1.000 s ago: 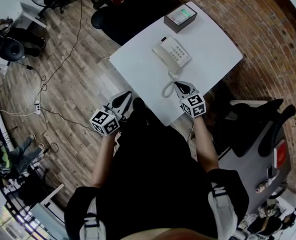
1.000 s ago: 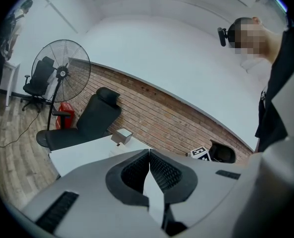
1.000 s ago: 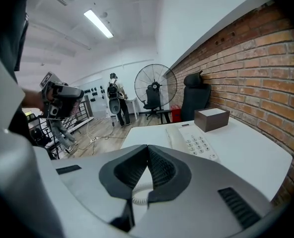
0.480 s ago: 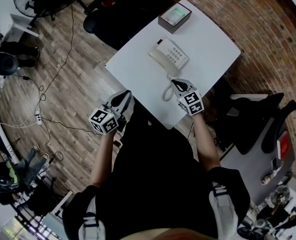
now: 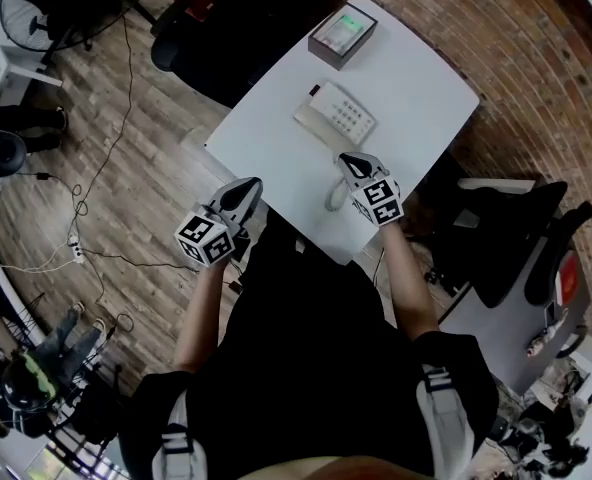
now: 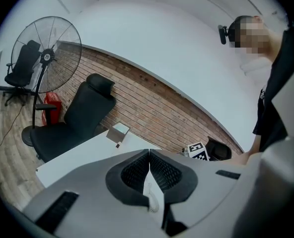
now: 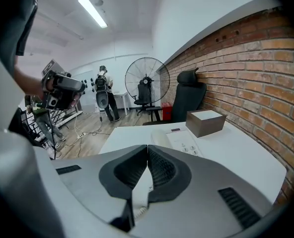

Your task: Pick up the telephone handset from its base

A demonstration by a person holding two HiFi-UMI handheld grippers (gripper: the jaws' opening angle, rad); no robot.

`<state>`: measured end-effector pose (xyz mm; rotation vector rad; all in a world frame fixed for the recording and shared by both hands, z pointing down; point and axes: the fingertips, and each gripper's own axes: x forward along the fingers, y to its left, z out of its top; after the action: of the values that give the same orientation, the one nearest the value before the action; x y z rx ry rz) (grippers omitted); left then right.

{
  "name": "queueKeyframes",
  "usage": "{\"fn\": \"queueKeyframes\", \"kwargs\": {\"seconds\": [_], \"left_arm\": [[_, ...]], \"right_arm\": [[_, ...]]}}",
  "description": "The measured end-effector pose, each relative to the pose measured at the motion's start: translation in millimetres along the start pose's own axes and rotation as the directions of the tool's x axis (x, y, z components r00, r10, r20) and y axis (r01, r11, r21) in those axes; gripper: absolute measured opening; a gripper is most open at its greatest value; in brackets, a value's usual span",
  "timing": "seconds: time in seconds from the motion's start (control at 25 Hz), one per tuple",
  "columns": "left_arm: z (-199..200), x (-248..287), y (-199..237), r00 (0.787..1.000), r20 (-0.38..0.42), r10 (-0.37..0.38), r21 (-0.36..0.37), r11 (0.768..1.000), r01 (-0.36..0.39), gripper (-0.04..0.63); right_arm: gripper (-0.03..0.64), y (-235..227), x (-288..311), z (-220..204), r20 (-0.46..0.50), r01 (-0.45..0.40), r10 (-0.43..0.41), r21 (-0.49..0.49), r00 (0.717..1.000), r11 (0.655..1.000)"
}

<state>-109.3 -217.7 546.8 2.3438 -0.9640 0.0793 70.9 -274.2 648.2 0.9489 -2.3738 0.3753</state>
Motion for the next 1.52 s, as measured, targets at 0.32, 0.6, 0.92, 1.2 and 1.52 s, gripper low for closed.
{"fn": "queueKeyframes", "kwargs": {"seconds": [0.32,0.6,0.92,1.2,1.52], "left_arm": [[19.3,13.8,21.1,0.999,-0.016,-0.037,0.004,0.999,0.038,0.020],[23.4,18.4,39.0,0.998,-0.033,-0.051,-0.009,0.999,0.051,0.020],[21.2,25.6,48.5,0.998,-0.045,-0.046,-0.019,0.999,0.045,0.020],[19.3,23.3,56.4,0.998,-0.051,-0.026,-0.027,0.999,0.024,0.020],[14.6,30.5,61.4,0.998,-0.052,-0.023,-0.049,0.999,0.020,0.020]], "right_arm": [[0.008,-0.5,23.3,6.5,-0.050,-0.001,0.001,-0.004,0.999,1.000],[0.060,-5.1,40.9,13.8,-0.060,0.018,-0.020,-0.035,0.998,0.999],[0.222,-16.6,55.0,8.3,-0.087,0.024,-0.028,-0.045,0.996,0.999],[0.275,-25.4,66.1,0.1,-0.115,0.037,-0.043,-0.054,0.992,0.998],[0.285,-36.2,75.7,-7.4,-0.136,0.038,-0.043,-0.040,0.990,0.998]]}}
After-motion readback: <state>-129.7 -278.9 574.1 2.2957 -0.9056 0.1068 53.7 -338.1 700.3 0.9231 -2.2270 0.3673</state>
